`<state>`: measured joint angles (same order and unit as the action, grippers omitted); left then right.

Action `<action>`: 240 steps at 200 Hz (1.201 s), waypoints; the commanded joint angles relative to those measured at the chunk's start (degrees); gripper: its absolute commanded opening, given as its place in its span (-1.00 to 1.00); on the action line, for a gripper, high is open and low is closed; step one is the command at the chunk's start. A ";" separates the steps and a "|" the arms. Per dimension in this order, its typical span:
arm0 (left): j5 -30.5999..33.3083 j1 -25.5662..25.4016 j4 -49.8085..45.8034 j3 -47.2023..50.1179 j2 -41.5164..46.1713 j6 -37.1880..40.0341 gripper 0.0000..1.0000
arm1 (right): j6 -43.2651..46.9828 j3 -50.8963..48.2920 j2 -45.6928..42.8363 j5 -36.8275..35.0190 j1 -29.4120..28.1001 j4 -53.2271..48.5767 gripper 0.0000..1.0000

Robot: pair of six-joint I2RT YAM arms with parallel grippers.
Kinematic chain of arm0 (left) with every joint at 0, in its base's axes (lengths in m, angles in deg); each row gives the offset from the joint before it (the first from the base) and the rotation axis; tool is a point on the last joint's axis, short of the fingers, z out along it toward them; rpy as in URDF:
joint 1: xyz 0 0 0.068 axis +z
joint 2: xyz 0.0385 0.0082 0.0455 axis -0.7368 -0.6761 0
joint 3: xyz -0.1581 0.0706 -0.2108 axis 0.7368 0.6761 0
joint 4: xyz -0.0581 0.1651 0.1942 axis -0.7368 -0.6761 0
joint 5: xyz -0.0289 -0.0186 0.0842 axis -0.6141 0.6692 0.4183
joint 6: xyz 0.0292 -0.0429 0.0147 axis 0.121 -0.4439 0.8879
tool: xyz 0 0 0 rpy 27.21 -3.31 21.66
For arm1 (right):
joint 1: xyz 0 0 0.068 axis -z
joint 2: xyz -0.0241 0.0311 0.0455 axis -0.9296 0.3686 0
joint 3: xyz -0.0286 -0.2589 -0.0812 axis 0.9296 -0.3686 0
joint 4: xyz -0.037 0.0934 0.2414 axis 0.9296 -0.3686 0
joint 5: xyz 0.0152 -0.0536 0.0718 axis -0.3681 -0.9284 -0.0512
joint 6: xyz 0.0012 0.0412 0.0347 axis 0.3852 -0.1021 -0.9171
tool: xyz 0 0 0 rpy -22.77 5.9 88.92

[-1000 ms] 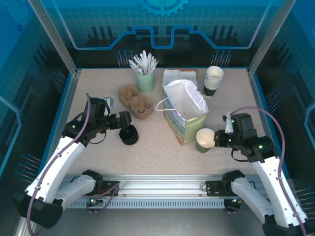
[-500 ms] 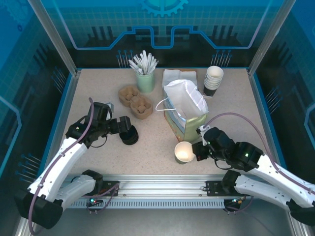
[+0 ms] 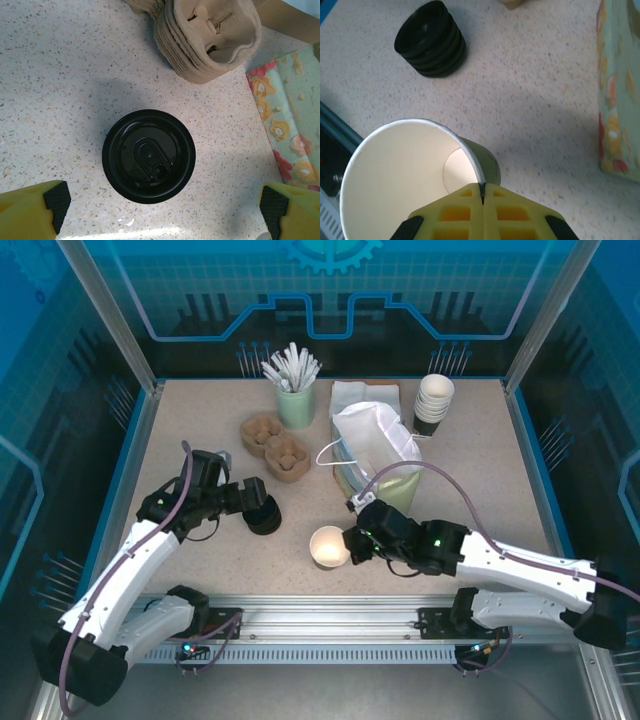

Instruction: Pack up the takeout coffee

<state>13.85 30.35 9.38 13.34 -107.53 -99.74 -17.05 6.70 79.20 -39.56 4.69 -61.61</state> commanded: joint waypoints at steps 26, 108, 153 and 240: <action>0.26 -0.34 1.49 1.38 -0.12 -1.42 0.98 | 2.39 4.98 6.70 -1.18 3.22 6.42 -1.00; 0.28 -0.38 1.51 2.66 0.20 -1.53 0.97 | 7.41 8.03 12.77 -4.95 9.46 5.45 -1.00; 0.26 -0.39 1.62 2.87 0.15 -1.56 0.98 | 9.71 9.09 14.66 -5.73 12.96 5.73 -1.00; 0.20 -0.36 0.97 3.49 0.75 -2.13 0.98 | 8.63 11.93 16.02 -2.26 13.98 4.27 -1.00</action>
<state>13.85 30.35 10.58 15.50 -107.58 -100.85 -7.00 16.50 95.76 -43.37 19.25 -56.61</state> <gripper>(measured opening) 0.989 0.060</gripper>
